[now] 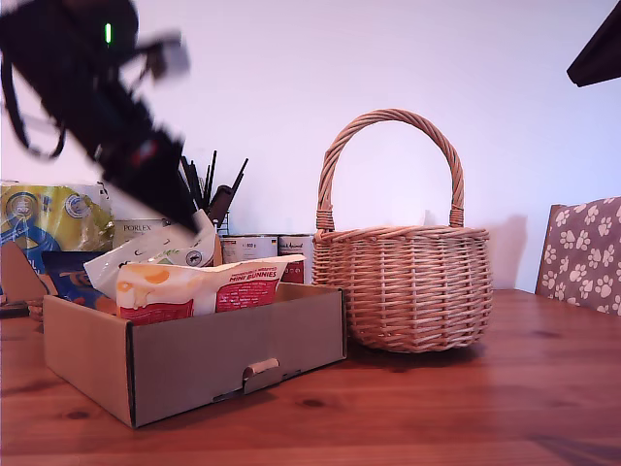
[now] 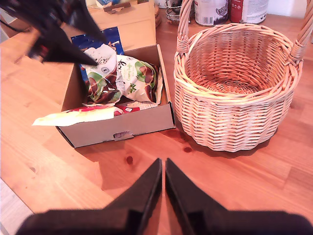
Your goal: Move the bags of Easter eggs from the cardboard box on the left into the woven basket on the right side.
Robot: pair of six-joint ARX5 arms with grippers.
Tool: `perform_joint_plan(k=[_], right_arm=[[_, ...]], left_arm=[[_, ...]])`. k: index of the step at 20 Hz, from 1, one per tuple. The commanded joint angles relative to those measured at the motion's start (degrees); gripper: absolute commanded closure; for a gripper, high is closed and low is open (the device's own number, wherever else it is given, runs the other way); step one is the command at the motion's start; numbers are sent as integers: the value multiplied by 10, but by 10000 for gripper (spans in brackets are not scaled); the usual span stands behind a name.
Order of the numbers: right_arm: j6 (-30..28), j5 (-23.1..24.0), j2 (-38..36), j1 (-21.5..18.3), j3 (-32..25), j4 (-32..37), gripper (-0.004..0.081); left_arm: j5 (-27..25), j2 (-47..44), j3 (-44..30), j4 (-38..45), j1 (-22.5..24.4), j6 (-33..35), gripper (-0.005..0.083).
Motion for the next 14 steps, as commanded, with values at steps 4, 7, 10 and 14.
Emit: perform_joint_plan(k=[4,7,10,14], right_arm=[[0,-2,0,-1,6,5,783],[0,-2,6,-1,6,8,783],[0,-2,12,-1,6,10,783],[0,-2,15,-1,6,12,783]], left_arm=[[37,55,-9,-51,5,9,167],[37,54,-6,-50,2,17,181],[35,54,-4,-51,-2,17,464],[35,50,17,-68,-2,11,700]])
